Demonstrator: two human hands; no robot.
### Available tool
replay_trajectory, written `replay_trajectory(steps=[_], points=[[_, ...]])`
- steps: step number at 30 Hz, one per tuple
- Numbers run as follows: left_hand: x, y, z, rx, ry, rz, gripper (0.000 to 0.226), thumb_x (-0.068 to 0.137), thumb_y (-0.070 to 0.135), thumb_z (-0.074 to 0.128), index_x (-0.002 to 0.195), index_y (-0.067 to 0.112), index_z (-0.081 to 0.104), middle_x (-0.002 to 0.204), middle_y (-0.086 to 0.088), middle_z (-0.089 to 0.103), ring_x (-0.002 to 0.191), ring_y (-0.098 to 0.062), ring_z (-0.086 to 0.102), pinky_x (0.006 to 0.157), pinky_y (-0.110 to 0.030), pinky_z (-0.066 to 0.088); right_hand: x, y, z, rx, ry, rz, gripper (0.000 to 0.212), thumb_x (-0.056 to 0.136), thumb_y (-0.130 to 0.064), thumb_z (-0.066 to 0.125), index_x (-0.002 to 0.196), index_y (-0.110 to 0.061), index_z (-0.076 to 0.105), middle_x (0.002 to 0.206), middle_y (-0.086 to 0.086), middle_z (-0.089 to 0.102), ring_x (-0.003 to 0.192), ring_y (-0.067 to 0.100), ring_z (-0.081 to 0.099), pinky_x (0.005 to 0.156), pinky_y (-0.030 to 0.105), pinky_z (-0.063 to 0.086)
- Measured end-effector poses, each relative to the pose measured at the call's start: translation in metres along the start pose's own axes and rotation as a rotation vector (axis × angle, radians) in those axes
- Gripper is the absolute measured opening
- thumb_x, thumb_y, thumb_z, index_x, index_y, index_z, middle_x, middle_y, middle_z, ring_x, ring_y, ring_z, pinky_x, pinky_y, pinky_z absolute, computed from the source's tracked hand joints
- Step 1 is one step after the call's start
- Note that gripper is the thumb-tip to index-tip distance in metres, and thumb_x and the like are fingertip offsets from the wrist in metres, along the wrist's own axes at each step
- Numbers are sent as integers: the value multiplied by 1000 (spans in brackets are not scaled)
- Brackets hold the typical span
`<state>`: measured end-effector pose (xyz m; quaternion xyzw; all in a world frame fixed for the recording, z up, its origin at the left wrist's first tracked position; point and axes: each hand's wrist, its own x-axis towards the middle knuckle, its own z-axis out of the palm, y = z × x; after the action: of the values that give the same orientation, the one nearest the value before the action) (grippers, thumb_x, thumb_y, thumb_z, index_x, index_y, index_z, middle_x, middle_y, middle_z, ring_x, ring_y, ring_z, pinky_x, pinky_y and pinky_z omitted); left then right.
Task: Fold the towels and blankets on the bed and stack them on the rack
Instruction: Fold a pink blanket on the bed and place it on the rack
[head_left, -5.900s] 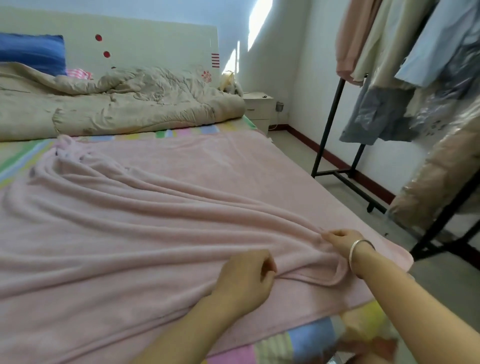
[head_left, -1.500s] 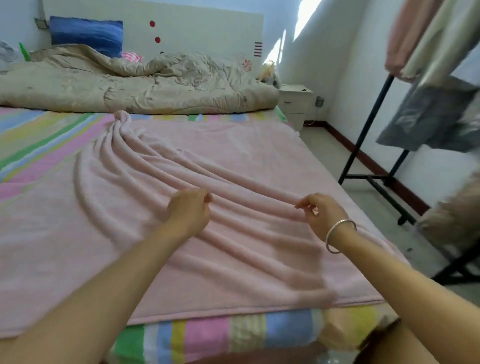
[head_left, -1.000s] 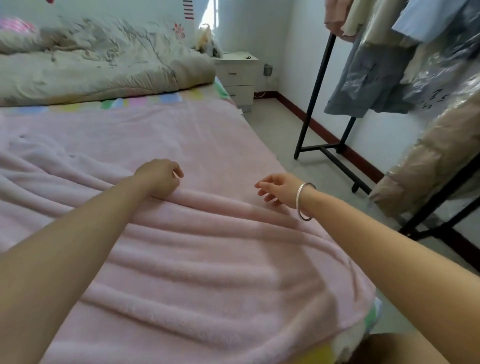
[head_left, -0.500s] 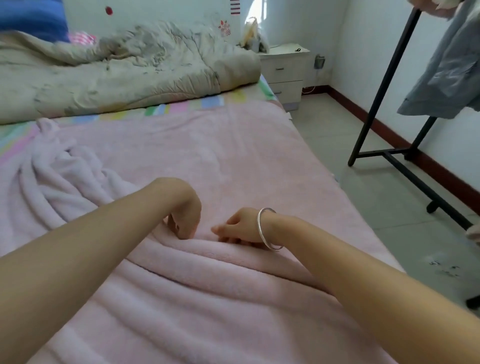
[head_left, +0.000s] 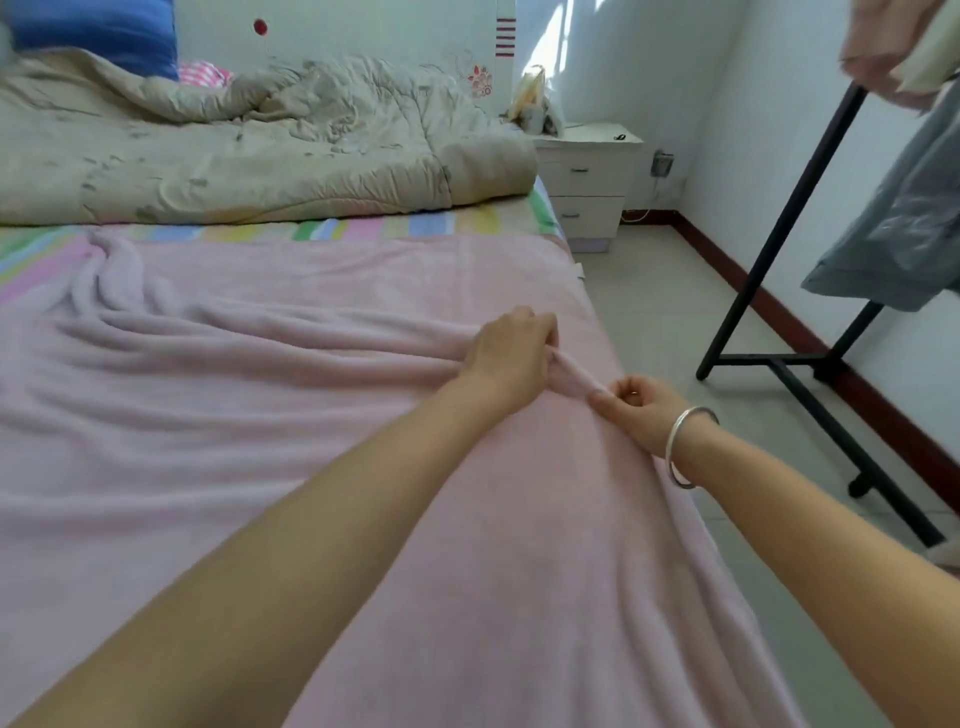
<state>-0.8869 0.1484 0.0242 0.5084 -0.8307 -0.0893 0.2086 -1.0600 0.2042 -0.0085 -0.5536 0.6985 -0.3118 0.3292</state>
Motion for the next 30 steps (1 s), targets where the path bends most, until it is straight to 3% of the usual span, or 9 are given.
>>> replay_trajectory(steps=[4,7,10,17,19,21,23,26,30], points=[[9,16,47,-117,-40,-24,29,87,2,50,114,12,56,124,-9,48,109,-33,56,93,-44,44,12,25,-13,34,37,104,21,89,-36,65,90,-15,58,86,2,61,80,20,57,76,33,49],[-2,1,66,-75,-187,19,54,88,0,44,141,10,41,154,-8,29,141,-28,30,116,-38,23,14,25,-10,22,31,148,19,95,-31,57,84,-15,58,81,3,57,69,17,53,62,26,43],[-11,-11,60,-78,-250,22,59,91,1,39,149,14,34,162,-2,18,147,-21,21,119,-37,20,5,22,-16,224,-78,330,30,101,-25,45,76,-13,56,70,4,54,50,13,53,39,16,42],[-7,26,40,166,-106,126,49,90,7,44,135,23,53,141,3,51,133,-21,39,107,-36,33,-14,29,-30,228,-303,485,36,94,-46,53,106,-13,62,88,7,65,71,20,60,63,29,52],[-7,48,43,132,-166,186,38,100,20,38,131,24,58,139,1,56,130,-22,45,108,-37,31,-19,31,-31,301,-347,474,42,91,-49,56,112,-14,64,99,7,70,80,21,66,64,29,56],[-9,71,45,62,-327,126,45,106,33,25,129,24,62,137,-3,58,128,-24,49,112,-37,27,-22,35,-33,373,-360,442,47,84,-51,65,112,-13,67,106,7,72,91,22,69,72,31,58],[-6,85,45,101,-443,85,46,105,35,25,126,23,64,136,-4,59,125,-27,50,110,-38,30,-27,39,-37,451,-343,428,46,81,-47,71,111,-12,68,107,6,71,93,22,67,77,32,56],[1,96,36,322,-526,193,34,95,28,44,123,30,62,128,2,61,121,-25,52,106,-38,34,-38,47,-43,557,-298,451,39,82,-29,74,113,-8,65,102,8,69,85,20,65,80,32,55],[5,104,30,599,-577,332,27,89,29,56,115,32,63,114,3,62,114,-22,50,97,-35,35,-62,59,-48,549,-293,469,34,84,-17,73,114,-6,63,96,7,68,77,18,64,73,30,56]])
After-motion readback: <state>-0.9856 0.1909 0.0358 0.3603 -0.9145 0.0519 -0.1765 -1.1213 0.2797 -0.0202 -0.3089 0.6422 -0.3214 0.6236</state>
